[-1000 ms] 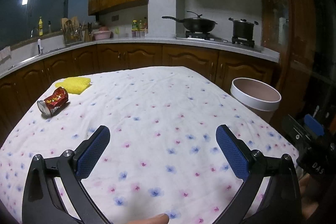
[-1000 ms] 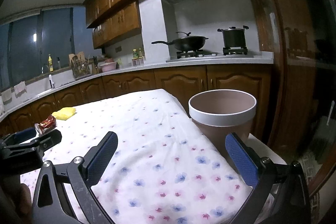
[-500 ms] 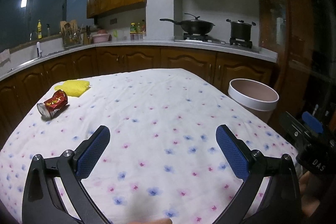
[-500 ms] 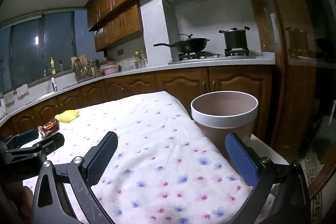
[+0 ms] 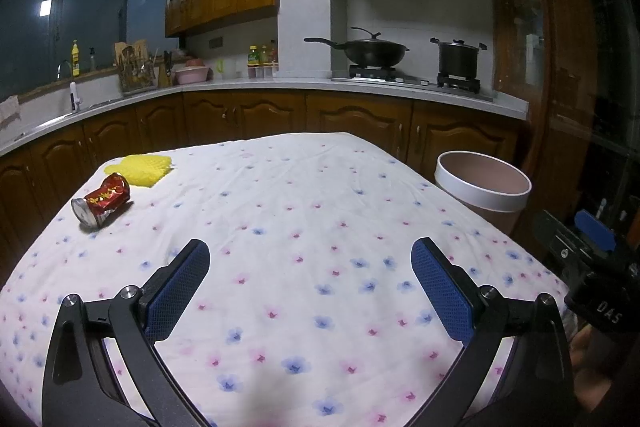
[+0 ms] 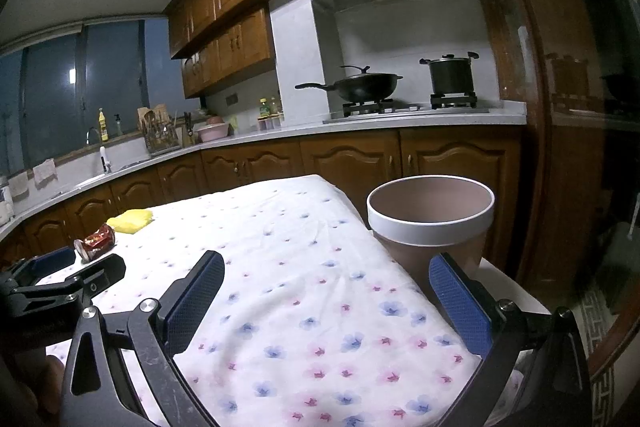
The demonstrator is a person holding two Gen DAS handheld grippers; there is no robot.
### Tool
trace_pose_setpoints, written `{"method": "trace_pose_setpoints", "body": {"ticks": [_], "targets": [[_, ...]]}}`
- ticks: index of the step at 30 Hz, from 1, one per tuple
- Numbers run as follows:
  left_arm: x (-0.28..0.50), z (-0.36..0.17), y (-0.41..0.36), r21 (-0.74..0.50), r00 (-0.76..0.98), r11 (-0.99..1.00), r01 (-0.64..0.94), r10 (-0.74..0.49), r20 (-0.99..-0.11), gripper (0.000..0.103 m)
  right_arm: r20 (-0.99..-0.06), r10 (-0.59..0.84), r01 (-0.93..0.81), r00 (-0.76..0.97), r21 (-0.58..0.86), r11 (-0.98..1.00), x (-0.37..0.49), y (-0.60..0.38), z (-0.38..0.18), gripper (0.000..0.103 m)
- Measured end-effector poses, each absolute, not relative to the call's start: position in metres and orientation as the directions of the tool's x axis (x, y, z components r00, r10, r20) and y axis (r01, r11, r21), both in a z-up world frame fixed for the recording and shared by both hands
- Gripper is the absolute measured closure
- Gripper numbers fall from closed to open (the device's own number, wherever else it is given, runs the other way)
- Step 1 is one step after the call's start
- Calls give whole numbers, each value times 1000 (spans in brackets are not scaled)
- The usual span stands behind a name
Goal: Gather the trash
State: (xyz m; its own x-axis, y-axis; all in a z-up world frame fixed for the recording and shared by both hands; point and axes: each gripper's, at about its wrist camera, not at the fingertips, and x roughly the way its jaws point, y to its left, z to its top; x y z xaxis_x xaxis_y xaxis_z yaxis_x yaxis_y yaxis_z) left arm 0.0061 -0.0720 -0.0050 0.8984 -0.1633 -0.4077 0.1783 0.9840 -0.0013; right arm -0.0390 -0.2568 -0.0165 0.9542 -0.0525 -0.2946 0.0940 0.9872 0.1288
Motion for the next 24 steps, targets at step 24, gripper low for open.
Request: {"method": "trace_pose_setpoints", "body": {"ticks": [24], "targets": [[8, -5, -71, -4, 895, 983, 185, -170, -412, 0, -298, -52, 94, 953, 128, 987, -39, -256, -16, 0]]}}
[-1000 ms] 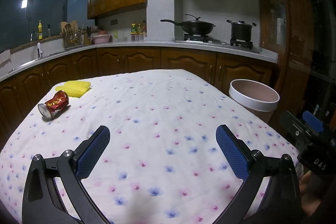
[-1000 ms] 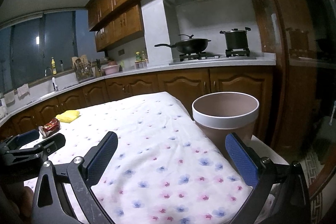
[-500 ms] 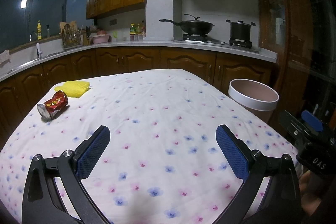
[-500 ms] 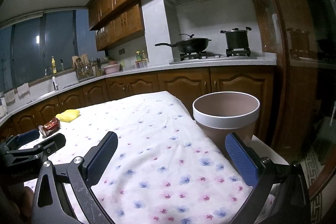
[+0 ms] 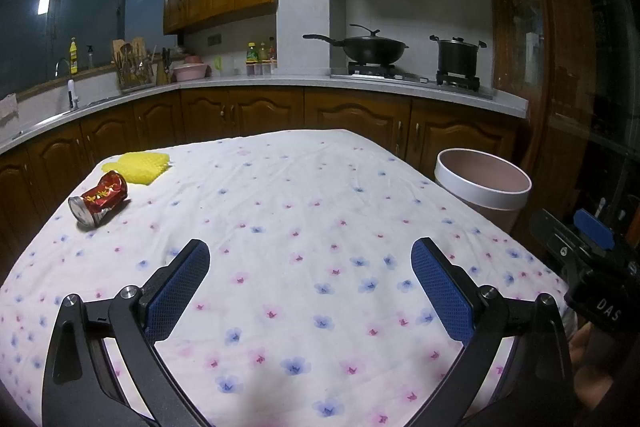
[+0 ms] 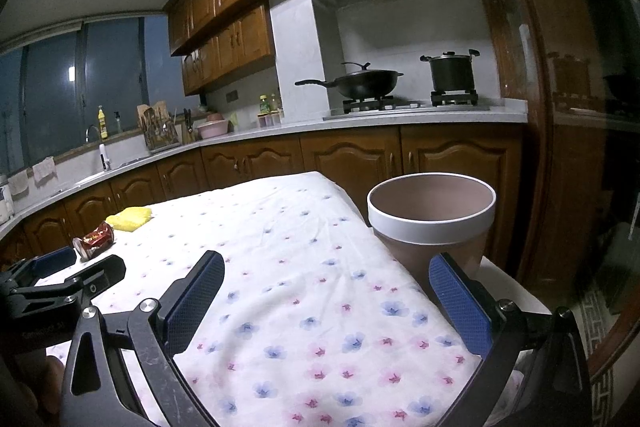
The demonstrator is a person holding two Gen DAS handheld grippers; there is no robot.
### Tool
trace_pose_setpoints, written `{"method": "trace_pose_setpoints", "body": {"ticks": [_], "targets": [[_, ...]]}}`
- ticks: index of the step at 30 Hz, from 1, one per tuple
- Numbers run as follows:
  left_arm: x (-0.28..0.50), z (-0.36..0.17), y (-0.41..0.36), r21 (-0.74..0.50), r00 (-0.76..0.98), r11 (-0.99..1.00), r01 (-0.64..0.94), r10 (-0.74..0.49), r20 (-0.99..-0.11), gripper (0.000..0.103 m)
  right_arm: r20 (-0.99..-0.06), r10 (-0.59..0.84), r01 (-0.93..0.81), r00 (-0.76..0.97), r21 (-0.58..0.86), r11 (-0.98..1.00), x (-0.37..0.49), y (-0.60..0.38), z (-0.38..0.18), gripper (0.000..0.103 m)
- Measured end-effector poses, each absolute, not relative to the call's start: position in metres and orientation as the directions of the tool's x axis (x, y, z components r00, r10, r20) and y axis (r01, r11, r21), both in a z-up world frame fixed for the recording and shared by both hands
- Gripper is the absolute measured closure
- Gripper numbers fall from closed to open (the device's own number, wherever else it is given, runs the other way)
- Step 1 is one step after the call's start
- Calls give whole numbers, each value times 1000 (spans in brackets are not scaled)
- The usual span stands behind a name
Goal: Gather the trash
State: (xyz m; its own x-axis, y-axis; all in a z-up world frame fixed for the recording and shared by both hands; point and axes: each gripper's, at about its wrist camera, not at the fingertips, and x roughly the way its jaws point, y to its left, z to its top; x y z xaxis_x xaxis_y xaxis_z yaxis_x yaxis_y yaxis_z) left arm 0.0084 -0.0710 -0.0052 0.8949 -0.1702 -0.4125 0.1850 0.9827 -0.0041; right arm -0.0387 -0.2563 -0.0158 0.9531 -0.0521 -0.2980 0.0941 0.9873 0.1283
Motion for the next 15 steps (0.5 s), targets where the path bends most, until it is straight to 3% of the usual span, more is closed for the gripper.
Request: {"method": "trace_pose_setpoints", "body": {"ticks": [15], "targets": [[15, -10, -68, -13, 886, 982, 191, -178, -427, 0, -314, -51, 96, 948, 129, 987, -34, -256, -22, 0]]}}
